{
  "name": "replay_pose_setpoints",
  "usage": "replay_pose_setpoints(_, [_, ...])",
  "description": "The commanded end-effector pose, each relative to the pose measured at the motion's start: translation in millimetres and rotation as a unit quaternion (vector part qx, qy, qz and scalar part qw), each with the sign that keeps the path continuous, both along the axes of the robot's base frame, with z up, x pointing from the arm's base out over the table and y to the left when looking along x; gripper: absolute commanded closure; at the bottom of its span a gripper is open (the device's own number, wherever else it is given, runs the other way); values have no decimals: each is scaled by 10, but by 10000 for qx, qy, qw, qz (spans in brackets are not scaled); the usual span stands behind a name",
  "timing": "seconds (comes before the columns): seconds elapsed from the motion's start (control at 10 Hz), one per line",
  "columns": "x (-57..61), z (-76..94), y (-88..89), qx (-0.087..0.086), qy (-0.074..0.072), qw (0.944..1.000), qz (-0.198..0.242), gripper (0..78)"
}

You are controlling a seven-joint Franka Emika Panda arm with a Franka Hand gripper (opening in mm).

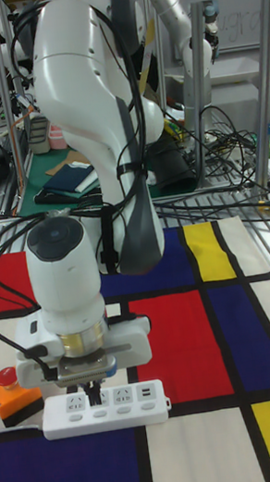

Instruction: Turn on the power strip by pressing the button

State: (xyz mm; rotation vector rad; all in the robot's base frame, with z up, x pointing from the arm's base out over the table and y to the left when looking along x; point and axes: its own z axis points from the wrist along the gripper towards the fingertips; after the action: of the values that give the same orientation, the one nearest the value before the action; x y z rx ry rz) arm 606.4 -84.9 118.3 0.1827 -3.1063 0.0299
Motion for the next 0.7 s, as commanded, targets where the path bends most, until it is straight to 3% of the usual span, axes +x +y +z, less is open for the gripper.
replay_pose_setpoints(0.1, [43,-73,-15,43,-127,9999,33,776])
replay_pose_setpoints(0.7, [57,-124,-17,85,-109,9999,12,776])
